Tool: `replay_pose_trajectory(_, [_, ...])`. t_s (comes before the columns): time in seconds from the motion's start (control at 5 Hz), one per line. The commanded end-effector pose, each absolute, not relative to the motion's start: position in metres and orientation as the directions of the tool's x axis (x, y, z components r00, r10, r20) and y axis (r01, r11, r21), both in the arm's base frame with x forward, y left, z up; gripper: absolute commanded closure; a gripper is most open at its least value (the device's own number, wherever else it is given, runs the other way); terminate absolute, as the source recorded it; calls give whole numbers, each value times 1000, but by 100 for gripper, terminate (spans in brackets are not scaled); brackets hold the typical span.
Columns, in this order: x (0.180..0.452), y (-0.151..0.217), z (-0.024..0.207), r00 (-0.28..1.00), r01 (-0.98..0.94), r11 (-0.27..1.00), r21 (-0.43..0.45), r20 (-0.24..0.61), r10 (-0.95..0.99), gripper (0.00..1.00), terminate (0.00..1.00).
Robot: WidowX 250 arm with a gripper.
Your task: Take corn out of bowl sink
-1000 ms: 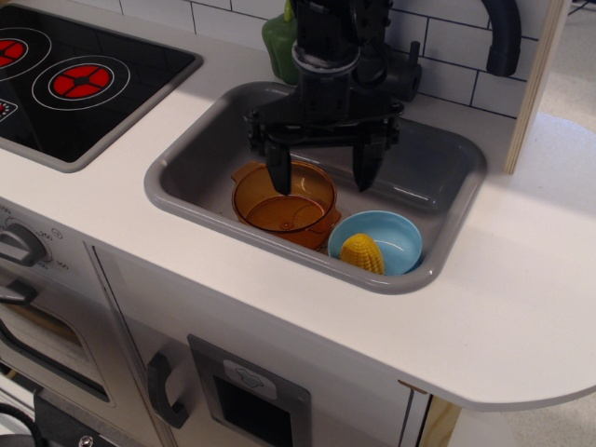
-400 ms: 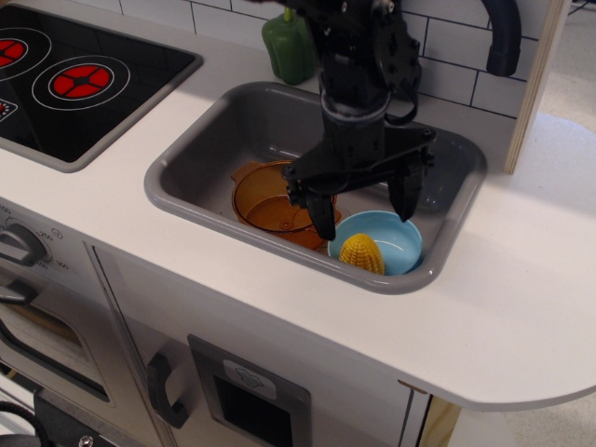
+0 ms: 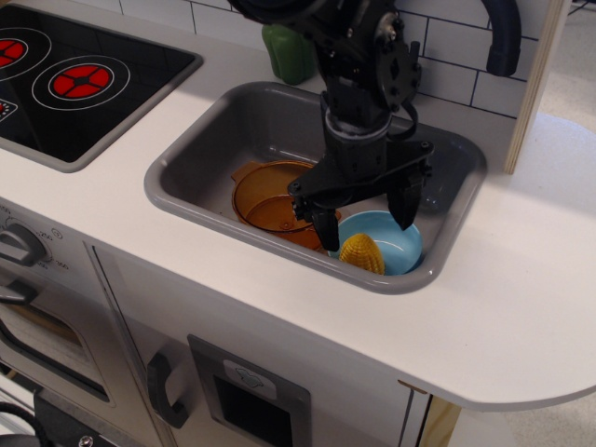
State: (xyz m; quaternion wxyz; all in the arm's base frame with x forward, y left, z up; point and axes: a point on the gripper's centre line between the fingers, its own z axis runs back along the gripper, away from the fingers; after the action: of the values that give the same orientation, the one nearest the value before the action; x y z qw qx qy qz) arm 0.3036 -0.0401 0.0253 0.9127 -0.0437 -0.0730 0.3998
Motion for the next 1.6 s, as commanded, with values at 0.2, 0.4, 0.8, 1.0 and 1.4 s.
replay_pose_trajectory(0.2, [319, -50, 20, 644, -735, 658, -166, 133, 753, 0, 0])
replay_pose_trajectory(0.4, [319, -55, 15, 640, -739, 653, -164, 132, 757, 0, 0])
replay_pose_trajectory(0.8, [318, -56, 12, 628, -750, 644, -150, 145, 765, 100, 0])
replay_pose_trajectory(1.0, [317, -54, 12, 631, -749, 647, -143, 145, 762, 100, 0])
replay_pose_trajectory(1.4, [320, -52, 37, 626, -750, 637, -181, 116, 771, 100, 0])
